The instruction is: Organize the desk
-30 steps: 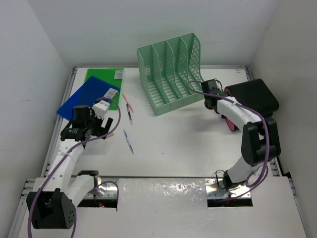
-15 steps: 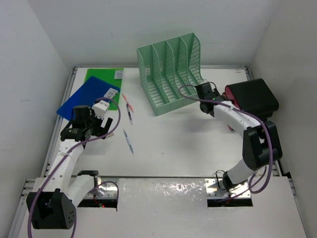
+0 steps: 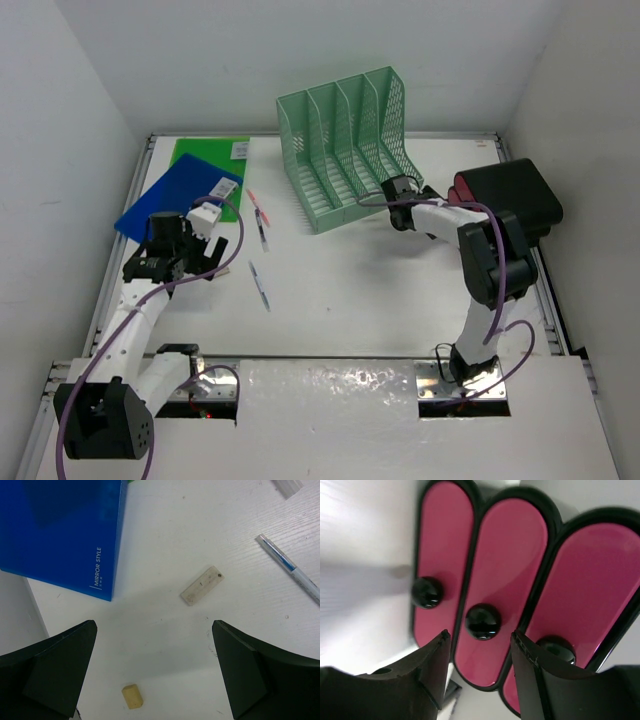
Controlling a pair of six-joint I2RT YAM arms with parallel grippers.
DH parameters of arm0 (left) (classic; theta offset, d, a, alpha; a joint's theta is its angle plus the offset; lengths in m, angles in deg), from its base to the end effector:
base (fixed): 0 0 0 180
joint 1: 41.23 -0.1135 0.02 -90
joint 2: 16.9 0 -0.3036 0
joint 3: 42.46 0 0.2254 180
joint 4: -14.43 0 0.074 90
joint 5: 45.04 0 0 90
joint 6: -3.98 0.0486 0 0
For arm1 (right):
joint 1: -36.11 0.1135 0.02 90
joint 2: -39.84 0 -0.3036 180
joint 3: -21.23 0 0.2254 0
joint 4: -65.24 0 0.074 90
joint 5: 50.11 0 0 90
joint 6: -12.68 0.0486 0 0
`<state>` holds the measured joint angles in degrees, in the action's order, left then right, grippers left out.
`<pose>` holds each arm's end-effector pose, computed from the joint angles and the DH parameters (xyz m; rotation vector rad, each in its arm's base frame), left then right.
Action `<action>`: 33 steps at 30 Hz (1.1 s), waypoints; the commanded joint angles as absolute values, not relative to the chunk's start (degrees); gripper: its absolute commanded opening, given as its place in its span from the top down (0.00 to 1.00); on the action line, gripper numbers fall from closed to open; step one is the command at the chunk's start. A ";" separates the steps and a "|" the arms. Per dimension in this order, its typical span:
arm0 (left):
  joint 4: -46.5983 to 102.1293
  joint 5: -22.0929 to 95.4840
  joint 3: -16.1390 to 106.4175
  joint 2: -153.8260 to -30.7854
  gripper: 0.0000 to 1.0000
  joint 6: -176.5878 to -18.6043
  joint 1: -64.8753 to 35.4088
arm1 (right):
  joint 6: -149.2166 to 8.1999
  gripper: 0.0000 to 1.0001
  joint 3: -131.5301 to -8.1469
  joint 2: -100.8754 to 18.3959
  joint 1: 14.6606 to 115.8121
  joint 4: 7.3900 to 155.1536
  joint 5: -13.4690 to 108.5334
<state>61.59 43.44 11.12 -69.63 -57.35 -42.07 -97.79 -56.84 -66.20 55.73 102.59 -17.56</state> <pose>0.1462 0.0009 0.2698 0.5869 2.3161 0.2133 0.3385 0.0772 0.2086 -0.5559 2.3685 -1.3278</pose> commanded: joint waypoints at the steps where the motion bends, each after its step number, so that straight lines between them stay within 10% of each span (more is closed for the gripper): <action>1: 59.14 43.55 11.90 -69.46 0.00 -57.10 -41.76 | -98.77 0.51 -58.89 -65.28 54.57 101.77 -21.72; 21: 60.81 42.15 12.35 -68.93 0.00 -56.13 -41.76 | -100.70 0.62 -55.82 -68.26 54.21 93.95 -24.01; 33: 60.72 43.11 12.35 -69.11 0.00 -56.05 -41.76 | -98.25 0.98 -54.76 -68.88 54.21 93.59 -22.86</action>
